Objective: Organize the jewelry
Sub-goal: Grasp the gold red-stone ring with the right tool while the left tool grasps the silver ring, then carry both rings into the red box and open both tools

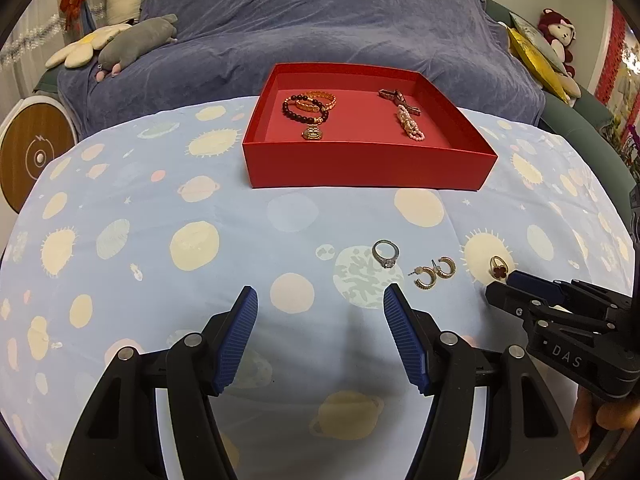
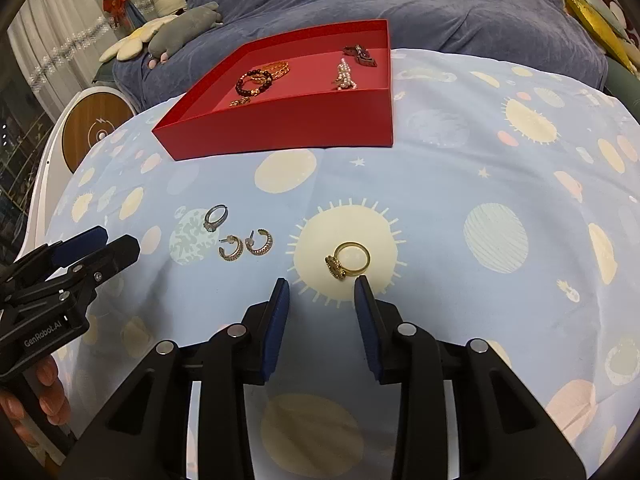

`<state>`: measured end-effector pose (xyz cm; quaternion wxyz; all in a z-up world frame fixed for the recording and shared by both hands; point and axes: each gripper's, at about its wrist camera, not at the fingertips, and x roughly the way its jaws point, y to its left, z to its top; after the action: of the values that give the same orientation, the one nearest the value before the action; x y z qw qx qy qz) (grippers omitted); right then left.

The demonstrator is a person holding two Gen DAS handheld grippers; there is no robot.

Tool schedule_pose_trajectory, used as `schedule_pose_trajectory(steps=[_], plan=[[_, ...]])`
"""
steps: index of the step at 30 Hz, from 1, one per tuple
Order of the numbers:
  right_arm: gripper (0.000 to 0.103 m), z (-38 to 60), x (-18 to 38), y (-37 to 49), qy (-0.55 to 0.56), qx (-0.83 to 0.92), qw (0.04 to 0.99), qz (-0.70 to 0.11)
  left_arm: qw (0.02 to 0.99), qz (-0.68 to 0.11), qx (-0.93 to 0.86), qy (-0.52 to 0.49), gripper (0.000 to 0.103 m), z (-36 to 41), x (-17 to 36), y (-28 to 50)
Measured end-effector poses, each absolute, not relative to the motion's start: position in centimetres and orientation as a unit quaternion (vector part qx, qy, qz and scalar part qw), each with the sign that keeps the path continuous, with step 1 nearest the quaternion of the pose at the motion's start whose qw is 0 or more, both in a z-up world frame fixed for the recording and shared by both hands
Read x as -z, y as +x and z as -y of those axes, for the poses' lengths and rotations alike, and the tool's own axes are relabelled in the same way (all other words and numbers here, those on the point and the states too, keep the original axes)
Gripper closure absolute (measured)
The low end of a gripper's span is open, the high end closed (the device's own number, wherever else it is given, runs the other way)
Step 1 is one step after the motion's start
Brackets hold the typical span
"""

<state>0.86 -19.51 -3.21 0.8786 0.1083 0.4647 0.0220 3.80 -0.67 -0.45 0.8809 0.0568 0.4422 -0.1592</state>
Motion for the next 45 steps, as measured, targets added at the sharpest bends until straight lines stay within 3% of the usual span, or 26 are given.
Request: schedule_pose_trajectory(steps=[7,11,25,29,39,42,45], plan=[[0.073,19.6,3.4,2.0,0.102,-0.01,0.884,-0.456,0.879,-0.447,0.16,0.053,0.04,0.7,0.5,3.9],[0.084,19.5,3.4,2.3,0.093,-0.002,0.886,-0.454,0.877,-0.449,0.162,0.054,0.04,0.8,0.7,3.9],[0.084,19.9,2.7,2.0,0.112,-0.012,0.883,-0.455,0.873,-0.438,0.203,0.064,0.041,4.7,2.3,5.9],[0.084,20.2,2.7,1.9,0.117,-0.009,0.881,-0.458,0.872,-0.44,0.204,0.07,0.055,5.2,3.1,6.4],[0.085,20.4,2.7,2.0,0.128,-0.011,0.879,-0.459,0.881,-0.423,0.192,0.09,0.074,5.6,3.9,6.9],[0.085,20.4,2.7,2.0,0.128,-0.011,0.879,-0.459,0.881,-0.421,0.195,0.094,0.088,5.7,3.9,6.8],[0.085,20.4,2.7,2.0,0.128,-0.011,0.879,-0.459,0.88,-0.42,0.197,0.096,0.094,5.7,3.9,6.8]])
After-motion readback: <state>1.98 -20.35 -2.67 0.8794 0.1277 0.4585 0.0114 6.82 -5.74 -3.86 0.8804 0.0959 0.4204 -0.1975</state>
